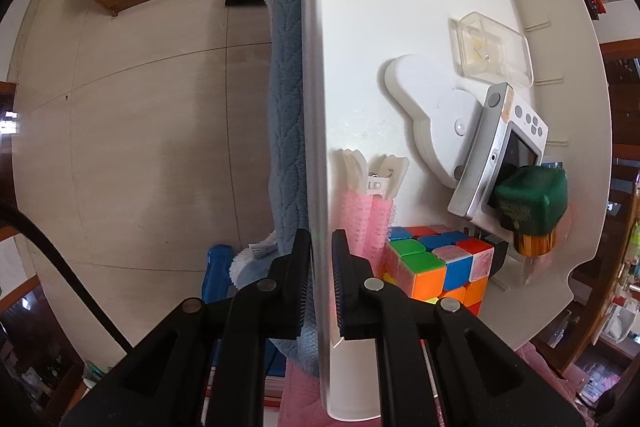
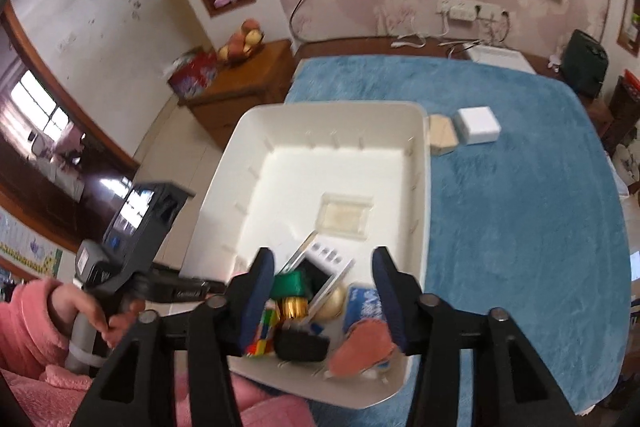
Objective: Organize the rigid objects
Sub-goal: 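Carry the green jar into the tray and release it, then move the right tool to the white charger cube and grasp it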
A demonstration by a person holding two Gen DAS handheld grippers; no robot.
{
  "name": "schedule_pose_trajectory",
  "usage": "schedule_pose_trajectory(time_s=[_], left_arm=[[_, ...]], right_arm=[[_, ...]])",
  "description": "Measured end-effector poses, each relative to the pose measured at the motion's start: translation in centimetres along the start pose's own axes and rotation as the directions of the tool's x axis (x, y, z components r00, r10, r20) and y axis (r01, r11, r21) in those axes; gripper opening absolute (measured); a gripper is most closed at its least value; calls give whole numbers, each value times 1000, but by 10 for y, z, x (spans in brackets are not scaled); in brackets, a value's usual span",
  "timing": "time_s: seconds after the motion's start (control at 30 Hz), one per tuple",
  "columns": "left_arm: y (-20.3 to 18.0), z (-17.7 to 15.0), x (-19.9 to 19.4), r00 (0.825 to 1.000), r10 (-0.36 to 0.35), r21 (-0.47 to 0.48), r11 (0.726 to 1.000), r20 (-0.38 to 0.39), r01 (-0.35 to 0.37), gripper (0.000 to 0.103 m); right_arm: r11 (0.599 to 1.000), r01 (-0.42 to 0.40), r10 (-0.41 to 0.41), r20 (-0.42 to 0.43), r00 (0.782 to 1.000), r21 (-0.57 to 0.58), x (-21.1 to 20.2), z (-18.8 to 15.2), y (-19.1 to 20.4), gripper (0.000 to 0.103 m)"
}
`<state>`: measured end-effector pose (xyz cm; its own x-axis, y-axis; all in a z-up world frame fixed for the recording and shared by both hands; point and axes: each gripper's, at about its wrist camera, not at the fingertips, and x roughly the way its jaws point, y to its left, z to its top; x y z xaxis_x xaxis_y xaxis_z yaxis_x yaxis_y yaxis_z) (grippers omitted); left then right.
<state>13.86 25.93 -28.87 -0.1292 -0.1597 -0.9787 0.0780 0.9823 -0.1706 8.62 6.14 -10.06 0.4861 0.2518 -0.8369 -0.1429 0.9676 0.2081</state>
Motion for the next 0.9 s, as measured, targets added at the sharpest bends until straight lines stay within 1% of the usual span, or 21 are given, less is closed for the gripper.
schedule_pose_trajectory(time_s=[0.3,0.37,0.47,0.57,0.73,0.9], left_arm=[[4,7,-4,1000,9,-36,999,0,-9,10],[4,10,-6,1000,12,-46,999,0,-12,10],[4,13,-8,1000,18,-65,998,-1,-19,10],[3,18,-12,1000,28,-83,996,-1,-28,10],[3,22,-14,999,48,-113,992,0,-48,11],[3,23,-15,998,68,-132,989,-8,-68,11]], right_arm=[[997,49,-51,50,997,54,-3,22,-46,72],[996,60,-64,62,996,66,-2,30,-59,73],[993,71,-79,81,994,95,1,42,-78,78],[989,71,-85,106,991,127,5,55,-98,81],[985,70,-87,104,991,159,24,79,-132,81],[980,107,-129,128,983,167,52,100,-161,81]])
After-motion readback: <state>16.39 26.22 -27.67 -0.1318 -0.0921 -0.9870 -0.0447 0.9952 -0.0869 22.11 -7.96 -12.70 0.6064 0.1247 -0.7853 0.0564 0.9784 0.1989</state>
